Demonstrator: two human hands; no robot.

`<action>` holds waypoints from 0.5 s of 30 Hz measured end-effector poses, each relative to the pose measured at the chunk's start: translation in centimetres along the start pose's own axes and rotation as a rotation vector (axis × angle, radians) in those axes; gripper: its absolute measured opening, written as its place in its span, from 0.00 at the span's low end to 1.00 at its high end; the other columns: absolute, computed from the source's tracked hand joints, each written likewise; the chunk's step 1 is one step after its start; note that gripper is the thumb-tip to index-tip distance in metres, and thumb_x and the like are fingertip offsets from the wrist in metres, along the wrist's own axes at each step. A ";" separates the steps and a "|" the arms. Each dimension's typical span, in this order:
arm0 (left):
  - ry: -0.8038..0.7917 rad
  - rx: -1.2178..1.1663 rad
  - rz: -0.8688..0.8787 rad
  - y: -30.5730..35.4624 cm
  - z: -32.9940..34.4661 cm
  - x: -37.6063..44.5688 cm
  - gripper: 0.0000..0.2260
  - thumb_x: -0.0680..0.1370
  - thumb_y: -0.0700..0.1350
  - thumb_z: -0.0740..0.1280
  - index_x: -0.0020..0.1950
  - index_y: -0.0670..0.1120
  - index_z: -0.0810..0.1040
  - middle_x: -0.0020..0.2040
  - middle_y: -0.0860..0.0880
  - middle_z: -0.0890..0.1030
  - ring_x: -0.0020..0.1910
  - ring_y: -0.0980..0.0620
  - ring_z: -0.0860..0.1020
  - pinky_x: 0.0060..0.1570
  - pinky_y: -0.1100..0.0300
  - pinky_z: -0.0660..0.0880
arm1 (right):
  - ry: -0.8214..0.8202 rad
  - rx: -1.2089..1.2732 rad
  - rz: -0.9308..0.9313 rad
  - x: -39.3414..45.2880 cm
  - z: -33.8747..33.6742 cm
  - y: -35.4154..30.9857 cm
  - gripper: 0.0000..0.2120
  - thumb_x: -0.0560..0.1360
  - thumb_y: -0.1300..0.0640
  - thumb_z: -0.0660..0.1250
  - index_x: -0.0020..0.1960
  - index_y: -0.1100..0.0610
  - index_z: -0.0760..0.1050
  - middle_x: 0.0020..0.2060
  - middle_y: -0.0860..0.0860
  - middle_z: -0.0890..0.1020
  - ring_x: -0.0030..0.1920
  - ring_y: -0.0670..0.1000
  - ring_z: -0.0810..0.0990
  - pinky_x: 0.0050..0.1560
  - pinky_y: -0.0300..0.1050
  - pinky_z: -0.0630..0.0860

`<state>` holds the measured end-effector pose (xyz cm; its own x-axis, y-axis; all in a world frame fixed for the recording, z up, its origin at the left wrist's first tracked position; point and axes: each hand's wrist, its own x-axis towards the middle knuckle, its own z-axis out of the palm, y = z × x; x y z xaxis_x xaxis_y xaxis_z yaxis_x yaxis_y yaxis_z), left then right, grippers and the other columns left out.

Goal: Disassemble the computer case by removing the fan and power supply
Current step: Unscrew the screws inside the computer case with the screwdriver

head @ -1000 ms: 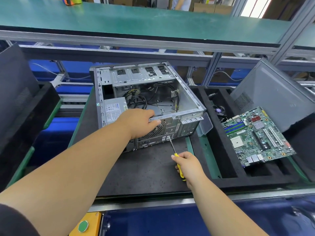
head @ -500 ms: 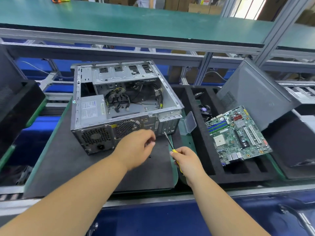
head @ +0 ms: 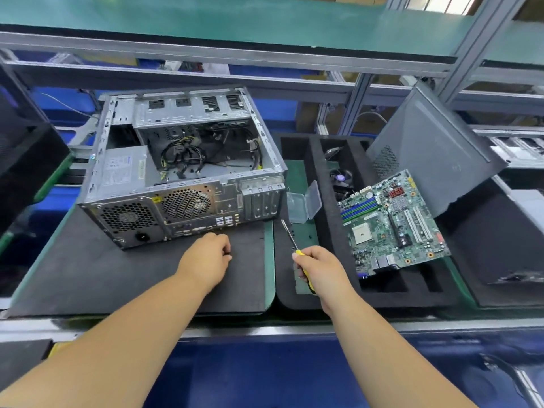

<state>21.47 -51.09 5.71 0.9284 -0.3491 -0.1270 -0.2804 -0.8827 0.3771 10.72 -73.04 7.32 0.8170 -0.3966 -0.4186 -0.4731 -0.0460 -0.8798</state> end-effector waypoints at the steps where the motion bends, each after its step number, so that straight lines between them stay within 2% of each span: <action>1: 0.002 -0.014 -0.018 0.2 0.1 -0.1 0.03 0.77 0.46 0.69 0.47 0.51 0.75 0.46 0.51 0.74 0.44 0.49 0.75 0.46 0.55 0.73 | -0.001 0.007 -0.005 0.1 -0.4 0.0 0.08 0.76 0.52 0.69 0.44 0.56 0.77 0.37 0.51 0.79 0.37 0.49 0.76 0.44 0.48 0.74; 4: -0.001 -0.181 -0.040 1.7 0.2 -0.3 0.05 0.77 0.45 0.69 0.43 0.53 0.75 0.43 0.52 0.77 0.41 0.52 0.76 0.44 0.57 0.73 | -0.003 0.011 -0.021 0.3 -1.4 -0.5 0.07 0.77 0.52 0.68 0.44 0.56 0.77 0.36 0.50 0.80 0.37 0.48 0.77 0.45 0.47 0.75; 9: -0.001 -0.376 0.099 7.2 0.7 0.0 0.08 0.75 0.45 0.70 0.41 0.56 0.74 0.41 0.55 0.78 0.37 0.59 0.75 0.40 0.63 0.72 | -0.011 0.045 -0.055 0.8 -3.0 -1.1 0.07 0.77 0.52 0.68 0.44 0.56 0.77 0.36 0.50 0.80 0.38 0.50 0.77 0.47 0.50 0.76; 12: -0.008 -0.345 0.177 10.5 1.6 0.5 0.08 0.75 0.47 0.70 0.40 0.57 0.73 0.39 0.57 0.76 0.36 0.62 0.74 0.38 0.65 0.69 | 0.006 0.072 -0.053 1.0 -4.3 -1.0 0.08 0.76 0.52 0.68 0.43 0.56 0.77 0.38 0.52 0.80 0.39 0.51 0.77 0.46 0.51 0.76; 15: -0.069 -0.193 0.209 13.0 3.0 1.1 0.06 0.76 0.48 0.69 0.43 0.56 0.72 0.42 0.57 0.75 0.39 0.60 0.74 0.39 0.62 0.69 | 0.027 0.090 -0.044 1.2 -5.8 -0.7 0.07 0.77 0.52 0.68 0.45 0.56 0.77 0.39 0.53 0.80 0.39 0.50 0.77 0.46 0.50 0.75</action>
<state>18.11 -63.90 7.77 0.8346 -0.5438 -0.0881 -0.4062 -0.7155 0.5685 10.17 -78.81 8.76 0.8267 -0.4202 -0.3741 -0.4043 0.0185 -0.9144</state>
